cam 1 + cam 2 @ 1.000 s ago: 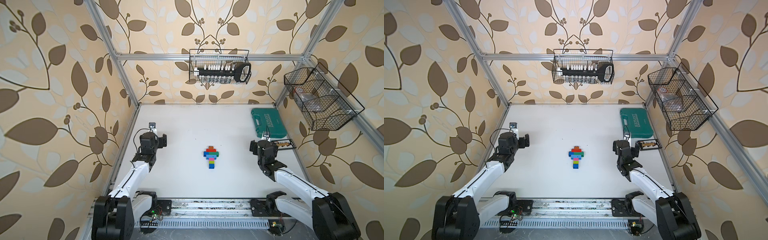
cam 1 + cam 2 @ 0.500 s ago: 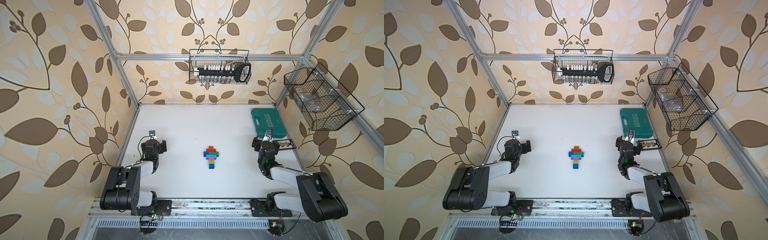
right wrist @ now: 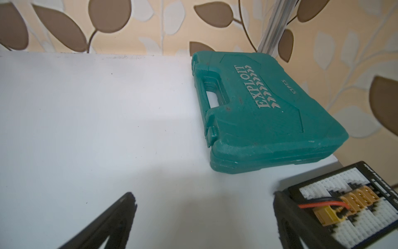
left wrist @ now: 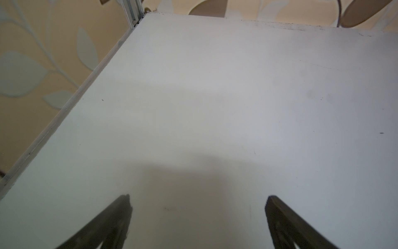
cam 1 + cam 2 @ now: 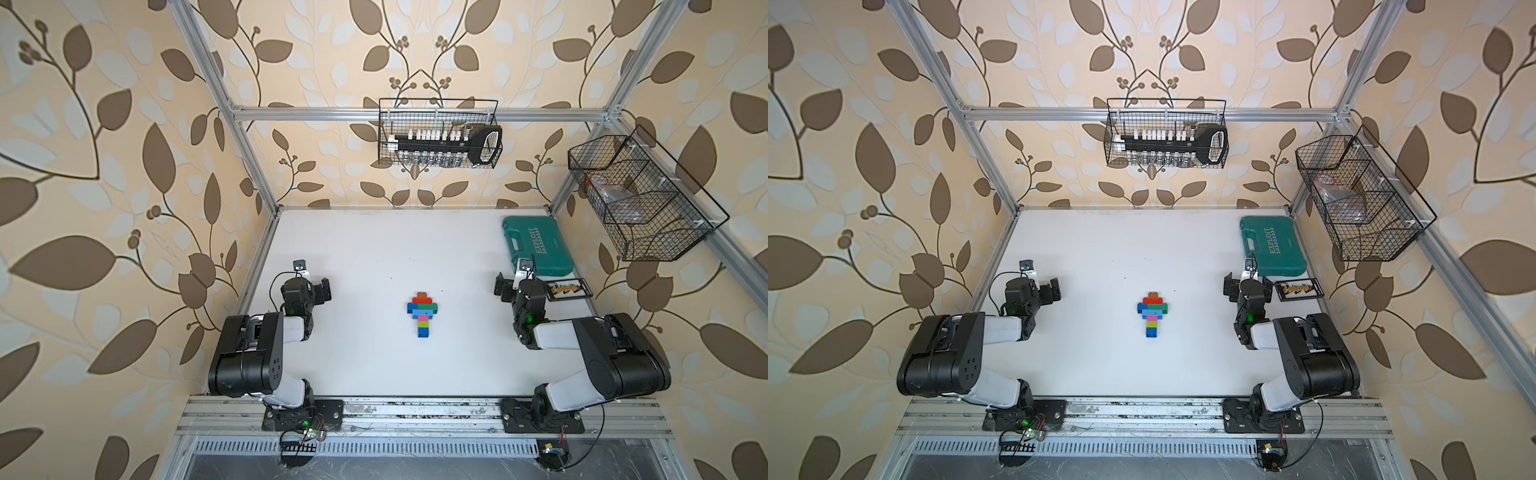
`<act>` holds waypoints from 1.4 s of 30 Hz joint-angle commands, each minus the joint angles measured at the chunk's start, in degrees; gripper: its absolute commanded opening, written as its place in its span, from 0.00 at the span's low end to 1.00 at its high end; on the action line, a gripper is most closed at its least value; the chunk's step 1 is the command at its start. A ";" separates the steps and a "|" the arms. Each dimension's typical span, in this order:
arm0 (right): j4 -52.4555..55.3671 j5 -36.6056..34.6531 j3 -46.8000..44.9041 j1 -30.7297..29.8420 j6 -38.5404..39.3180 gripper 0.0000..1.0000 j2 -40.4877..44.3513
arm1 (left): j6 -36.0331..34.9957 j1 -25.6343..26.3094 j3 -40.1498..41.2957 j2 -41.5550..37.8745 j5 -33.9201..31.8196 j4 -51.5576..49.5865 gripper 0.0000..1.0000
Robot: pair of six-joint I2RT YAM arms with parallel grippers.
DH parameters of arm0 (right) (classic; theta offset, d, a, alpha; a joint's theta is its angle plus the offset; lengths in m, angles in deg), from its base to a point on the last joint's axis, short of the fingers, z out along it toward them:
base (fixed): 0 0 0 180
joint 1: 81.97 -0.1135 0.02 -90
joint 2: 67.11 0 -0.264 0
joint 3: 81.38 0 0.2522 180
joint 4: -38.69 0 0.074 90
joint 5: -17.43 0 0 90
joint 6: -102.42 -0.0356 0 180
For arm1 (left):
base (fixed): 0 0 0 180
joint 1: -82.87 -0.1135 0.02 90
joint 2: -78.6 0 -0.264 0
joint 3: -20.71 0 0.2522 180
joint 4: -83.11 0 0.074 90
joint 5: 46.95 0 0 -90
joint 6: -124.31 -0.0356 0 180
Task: Assemble a spoon with lego
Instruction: Reset both arms
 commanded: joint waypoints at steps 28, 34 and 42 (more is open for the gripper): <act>2.09 2.76 1.45 0.62 -0.72 0.98 0.59 | 0.70 -0.29 -1.03 -0.68 1.26 1.57 0.99; 2.11 2.76 1.45 0.62 -0.72 0.98 0.58 | 0.68 -0.29 -0.98 -0.68 1.26 1.52 0.99; 3.33 4.64 2.22 1.53 -1.30 0.98 0.23 | 0.69 -0.29 -1.02 -0.68 1.30 1.46 0.99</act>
